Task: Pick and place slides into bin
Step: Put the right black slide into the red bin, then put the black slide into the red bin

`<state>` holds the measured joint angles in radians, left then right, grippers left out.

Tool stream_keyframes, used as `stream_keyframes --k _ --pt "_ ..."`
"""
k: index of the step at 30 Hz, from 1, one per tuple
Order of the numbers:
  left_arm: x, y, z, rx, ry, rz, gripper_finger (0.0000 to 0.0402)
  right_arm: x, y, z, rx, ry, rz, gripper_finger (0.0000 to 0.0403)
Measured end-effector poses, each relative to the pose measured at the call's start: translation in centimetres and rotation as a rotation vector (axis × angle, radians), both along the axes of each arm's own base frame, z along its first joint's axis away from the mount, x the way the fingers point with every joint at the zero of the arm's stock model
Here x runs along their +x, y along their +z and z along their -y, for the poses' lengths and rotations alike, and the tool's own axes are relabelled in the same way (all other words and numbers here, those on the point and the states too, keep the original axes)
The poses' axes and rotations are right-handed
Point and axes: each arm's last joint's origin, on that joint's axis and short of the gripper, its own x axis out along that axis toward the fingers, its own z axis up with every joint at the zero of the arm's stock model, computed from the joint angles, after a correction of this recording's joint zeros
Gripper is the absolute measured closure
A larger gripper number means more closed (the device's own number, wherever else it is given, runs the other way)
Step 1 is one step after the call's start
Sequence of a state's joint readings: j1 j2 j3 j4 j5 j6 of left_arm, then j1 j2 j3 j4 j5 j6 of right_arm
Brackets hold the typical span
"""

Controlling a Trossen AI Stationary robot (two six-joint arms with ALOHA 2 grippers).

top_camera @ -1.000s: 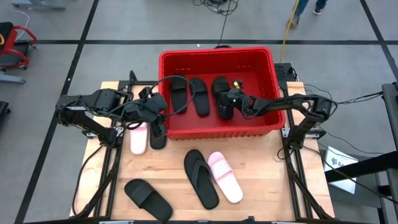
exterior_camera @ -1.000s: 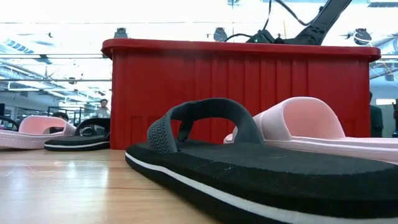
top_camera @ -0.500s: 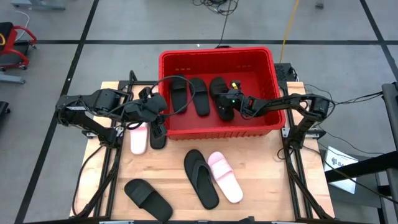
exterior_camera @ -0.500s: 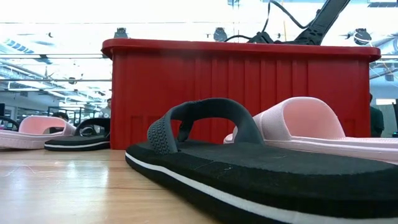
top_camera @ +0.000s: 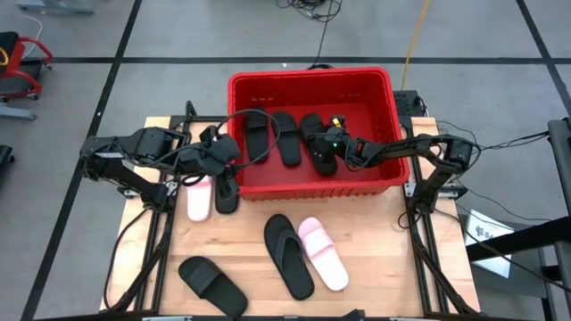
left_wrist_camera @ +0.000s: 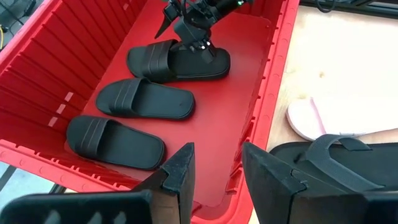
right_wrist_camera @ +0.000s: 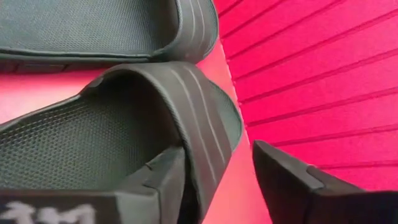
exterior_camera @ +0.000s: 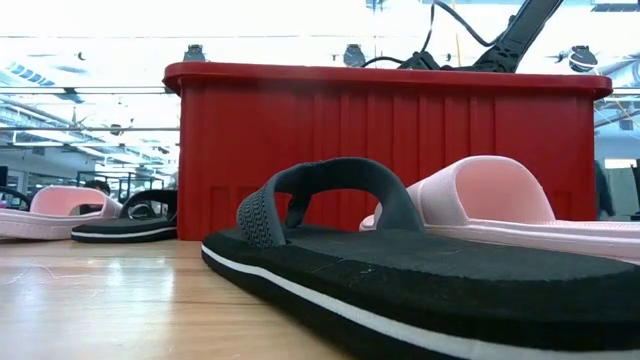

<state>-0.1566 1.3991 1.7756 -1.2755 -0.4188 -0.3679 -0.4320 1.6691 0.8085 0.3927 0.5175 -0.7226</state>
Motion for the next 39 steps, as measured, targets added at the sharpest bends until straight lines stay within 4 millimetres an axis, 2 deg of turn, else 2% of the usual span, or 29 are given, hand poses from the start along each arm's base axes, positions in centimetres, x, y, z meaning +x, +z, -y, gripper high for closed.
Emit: stream_keyframes --k 8,15,19,29,35,39 --pt "0.0 0.0 0.0 -0.005 0.002 0.002 0.0272 -0.1 -0.2 0.0 0.027 -0.019 0.009 0.0179" --pt "0.0 0.0 0.0 -0.01 0.008 0.004 0.0272 -0.2 -0.7 -0.3 0.13 -0.009 0.036 0.0181" --pt "0.0 0.0 0.0 -0.012 0.01 0.005 0.0272 -0.3 -0.3 -0.4 0.127 -0.001 0.044 0.0184" --pt "-0.1 -0.1 0.0 -0.021 0.023 -0.001 0.0272 -1.5 4.9 -2.5 0.095 0.008 0.191 0.0182" --pt "-0.5 -0.3 0.1 -0.051 0.059 -0.033 0.0272 -3.0 9.0 -5.4 0.066 0.091 0.3 0.0185" --pt "-1.3 -1.0 1.0 -0.114 0.105 -0.116 0.0272 -4.2 12.0 -7.8 0.042 0.176 0.413 0.0184"
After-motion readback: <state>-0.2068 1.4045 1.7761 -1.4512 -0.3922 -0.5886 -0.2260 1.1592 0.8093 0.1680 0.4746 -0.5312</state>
